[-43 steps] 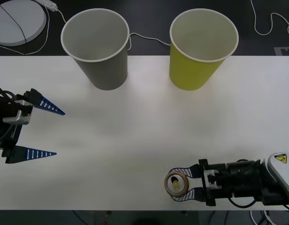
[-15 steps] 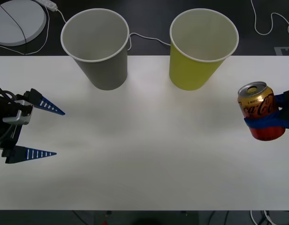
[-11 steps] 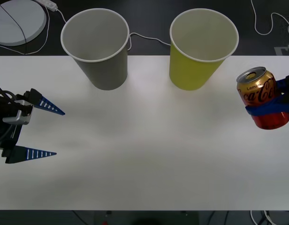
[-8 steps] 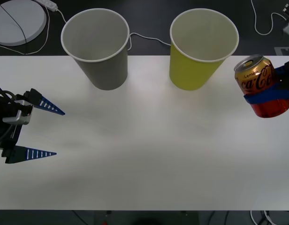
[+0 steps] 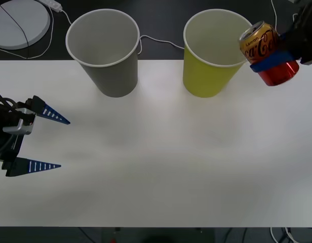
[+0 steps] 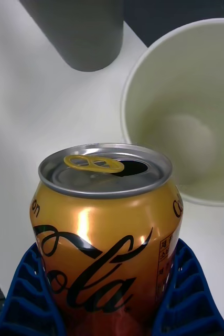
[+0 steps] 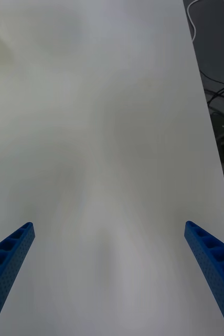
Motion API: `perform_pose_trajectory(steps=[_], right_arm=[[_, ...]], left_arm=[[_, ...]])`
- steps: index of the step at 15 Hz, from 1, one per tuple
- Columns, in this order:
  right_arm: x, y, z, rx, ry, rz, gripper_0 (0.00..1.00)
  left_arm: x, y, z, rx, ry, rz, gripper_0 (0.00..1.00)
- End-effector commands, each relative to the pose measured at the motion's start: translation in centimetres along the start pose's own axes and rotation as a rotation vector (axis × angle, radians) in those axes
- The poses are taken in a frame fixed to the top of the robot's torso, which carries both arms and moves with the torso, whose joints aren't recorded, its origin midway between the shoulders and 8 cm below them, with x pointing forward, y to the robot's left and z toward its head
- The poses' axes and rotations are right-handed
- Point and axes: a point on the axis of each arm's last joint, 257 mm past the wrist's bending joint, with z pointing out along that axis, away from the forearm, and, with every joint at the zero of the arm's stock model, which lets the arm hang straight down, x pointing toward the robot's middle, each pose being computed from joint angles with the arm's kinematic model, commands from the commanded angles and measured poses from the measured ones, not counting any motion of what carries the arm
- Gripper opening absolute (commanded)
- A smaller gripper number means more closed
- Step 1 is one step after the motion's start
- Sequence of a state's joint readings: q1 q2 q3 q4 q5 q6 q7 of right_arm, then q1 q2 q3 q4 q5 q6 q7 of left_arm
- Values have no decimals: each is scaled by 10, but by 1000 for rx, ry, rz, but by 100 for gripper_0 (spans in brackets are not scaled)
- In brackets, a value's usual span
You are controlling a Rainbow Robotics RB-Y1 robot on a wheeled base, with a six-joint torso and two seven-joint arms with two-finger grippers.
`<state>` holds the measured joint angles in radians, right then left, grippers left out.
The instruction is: Put the can into the green bin and the plastic bottle into the gray bin
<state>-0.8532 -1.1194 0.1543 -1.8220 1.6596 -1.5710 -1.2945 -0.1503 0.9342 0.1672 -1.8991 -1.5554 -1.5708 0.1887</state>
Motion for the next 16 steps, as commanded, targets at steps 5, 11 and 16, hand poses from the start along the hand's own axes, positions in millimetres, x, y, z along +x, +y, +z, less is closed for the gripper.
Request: perform_pose_trajectory(steps=[5, 11, 16], right_arm=[[-46, -40, 27, 55, 35, 7, 0], [-83, -75, 47, 118, 55, 36, 0], [-91, -95, 48, 173, 69, 52, 0]], left_arm=[[0, 0, 0, 0, 0, 0, 100], [0, 0, 0, 0, 0, 0, 100], [0, 0, 0, 0, 0, 0, 100]])
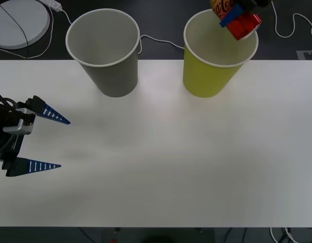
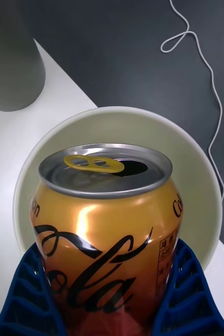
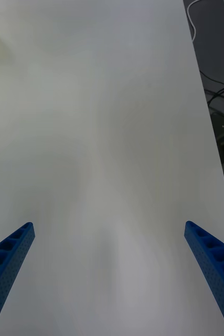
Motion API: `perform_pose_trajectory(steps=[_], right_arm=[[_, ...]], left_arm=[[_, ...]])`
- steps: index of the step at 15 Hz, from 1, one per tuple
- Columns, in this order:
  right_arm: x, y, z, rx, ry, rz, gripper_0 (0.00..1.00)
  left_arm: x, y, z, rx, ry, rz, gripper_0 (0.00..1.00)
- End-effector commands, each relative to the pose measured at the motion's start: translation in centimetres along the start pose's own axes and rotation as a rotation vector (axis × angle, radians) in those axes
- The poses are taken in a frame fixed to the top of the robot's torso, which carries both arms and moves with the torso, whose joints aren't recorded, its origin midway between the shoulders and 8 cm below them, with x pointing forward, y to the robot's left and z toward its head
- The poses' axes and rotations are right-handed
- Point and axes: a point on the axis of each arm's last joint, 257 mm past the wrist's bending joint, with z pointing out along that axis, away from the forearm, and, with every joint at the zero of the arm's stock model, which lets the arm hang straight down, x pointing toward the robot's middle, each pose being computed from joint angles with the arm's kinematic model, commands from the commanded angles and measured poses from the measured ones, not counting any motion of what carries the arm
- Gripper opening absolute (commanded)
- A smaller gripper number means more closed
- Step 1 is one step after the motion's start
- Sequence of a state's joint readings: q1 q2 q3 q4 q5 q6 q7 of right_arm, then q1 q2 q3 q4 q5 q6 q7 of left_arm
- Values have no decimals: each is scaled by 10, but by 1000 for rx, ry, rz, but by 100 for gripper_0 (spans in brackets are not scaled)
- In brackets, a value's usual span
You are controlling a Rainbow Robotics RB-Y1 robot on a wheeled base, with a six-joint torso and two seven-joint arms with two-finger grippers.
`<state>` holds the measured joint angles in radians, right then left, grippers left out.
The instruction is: Put the can into the green bin and the plastic bottle into the gray bin
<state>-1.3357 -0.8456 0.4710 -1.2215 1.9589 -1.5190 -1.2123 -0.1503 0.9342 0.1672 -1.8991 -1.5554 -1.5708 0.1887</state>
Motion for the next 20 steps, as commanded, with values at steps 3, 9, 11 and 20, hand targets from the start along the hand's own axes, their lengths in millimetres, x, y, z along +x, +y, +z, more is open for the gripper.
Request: perform_pose_trajectory(steps=[3, 9, 11, 20], right_arm=[[-1, -8, -1, 25, 7, -17, 0], [2, -12, -10, 23, 1, -95, 100], [5, -10, -18, 11, -3, -103, 100], [66, 14, -70, -245, -188, -220, 100]], left_arm=[[0, 0, 0, 0, 0, 0, 100], [0, 0, 0, 0, 0, 0, 100], [0, 0, 0, 0, 0, 0, 100], [0, 0, 0, 0, 0, 0, 100]])
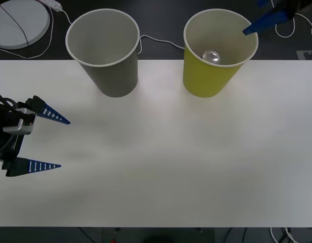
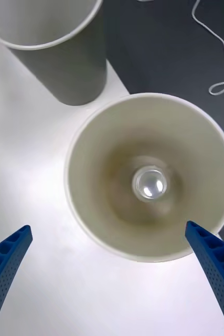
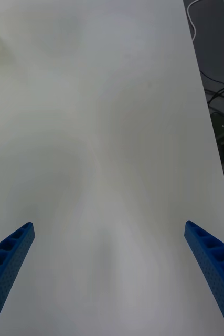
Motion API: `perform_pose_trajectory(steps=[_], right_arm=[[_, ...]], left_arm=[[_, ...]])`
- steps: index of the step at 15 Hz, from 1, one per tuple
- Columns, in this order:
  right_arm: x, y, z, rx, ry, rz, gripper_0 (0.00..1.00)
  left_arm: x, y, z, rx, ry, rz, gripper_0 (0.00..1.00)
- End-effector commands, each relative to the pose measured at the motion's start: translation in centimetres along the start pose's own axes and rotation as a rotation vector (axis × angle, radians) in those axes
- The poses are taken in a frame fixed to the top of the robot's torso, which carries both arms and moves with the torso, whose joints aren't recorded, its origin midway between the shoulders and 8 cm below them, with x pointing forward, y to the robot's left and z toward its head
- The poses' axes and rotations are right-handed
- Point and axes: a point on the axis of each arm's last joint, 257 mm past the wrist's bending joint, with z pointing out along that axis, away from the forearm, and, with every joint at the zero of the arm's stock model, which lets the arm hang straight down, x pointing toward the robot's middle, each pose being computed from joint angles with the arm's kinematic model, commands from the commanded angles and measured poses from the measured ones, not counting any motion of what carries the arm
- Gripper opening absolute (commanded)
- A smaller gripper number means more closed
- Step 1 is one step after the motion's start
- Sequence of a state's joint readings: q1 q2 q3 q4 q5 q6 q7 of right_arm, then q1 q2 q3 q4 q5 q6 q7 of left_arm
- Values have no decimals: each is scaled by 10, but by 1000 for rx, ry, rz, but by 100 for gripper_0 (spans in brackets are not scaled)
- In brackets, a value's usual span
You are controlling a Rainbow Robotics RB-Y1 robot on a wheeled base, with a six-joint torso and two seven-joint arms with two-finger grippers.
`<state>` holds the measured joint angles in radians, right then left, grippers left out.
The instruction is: Put the can into the green bin and the plastic bottle into the gray bin
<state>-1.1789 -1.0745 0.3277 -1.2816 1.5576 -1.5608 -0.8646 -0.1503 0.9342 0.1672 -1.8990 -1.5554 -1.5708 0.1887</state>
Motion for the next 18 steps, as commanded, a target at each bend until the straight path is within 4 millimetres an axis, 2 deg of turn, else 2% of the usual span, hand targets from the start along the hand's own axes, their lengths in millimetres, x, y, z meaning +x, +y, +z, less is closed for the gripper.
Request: perform_pose_trajectory(steps=[1, 4, 7, 12, 18], right_arm=[[22, 22, -12, -54, -51, -89, 100], [49, 45, -22, -85, -94, -178, 100], [70, 57, -31, -79, -144, -258, 100], [118, 77, -21, -118, -160, -377, 100], [160, 96, -12, -147, -185, -445, 100]], left_arm=[[0, 0, 0, 0, 0, 0, 100], [0, 0, 0, 0, 0, 0, 100], [0, 0, 0, 0, 0, 0, 100], [0, 0, 0, 0, 0, 0, 100], [0, 0, 0, 0, 0, 0, 100]])
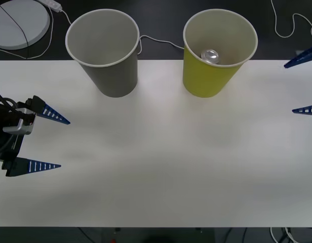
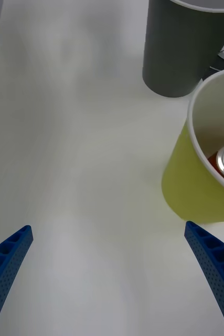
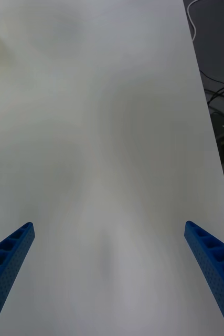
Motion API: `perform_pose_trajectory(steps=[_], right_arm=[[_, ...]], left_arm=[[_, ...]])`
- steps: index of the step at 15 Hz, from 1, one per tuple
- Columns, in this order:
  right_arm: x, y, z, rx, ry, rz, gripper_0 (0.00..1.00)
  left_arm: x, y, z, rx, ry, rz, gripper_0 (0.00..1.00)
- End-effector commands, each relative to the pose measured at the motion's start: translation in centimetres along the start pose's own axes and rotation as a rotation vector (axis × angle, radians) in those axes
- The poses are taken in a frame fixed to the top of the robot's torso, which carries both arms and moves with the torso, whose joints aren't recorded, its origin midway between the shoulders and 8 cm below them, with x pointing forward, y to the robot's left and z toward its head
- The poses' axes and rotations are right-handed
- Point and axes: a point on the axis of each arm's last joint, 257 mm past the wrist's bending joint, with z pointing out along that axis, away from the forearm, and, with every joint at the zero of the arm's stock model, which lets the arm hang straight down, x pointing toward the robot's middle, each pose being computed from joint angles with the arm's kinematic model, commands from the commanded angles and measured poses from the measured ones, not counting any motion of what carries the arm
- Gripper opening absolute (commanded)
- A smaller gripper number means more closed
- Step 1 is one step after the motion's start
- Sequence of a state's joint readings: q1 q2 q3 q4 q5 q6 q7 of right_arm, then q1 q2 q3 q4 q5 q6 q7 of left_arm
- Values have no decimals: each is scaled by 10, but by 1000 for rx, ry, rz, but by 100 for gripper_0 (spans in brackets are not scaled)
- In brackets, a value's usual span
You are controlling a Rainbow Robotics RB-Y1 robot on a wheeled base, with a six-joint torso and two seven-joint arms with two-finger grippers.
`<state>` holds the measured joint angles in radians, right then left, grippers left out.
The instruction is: Put the can into the green bin and the plastic bottle into the gray bin
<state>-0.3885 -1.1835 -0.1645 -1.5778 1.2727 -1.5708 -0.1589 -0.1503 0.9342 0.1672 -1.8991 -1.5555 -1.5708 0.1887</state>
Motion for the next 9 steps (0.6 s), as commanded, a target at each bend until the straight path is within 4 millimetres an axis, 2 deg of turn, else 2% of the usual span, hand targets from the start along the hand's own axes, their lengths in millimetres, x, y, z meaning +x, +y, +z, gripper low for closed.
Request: perform_pose_trajectory(steps=[1, 9], right_arm=[[12, 16, 6, -9, -26, -23, 100], [42, 65, 38, -52, -91, -90, 100]], left_arm=[[0, 0, 0, 0, 0, 0, 100], [0, 0, 0, 0, 0, 0, 100]])
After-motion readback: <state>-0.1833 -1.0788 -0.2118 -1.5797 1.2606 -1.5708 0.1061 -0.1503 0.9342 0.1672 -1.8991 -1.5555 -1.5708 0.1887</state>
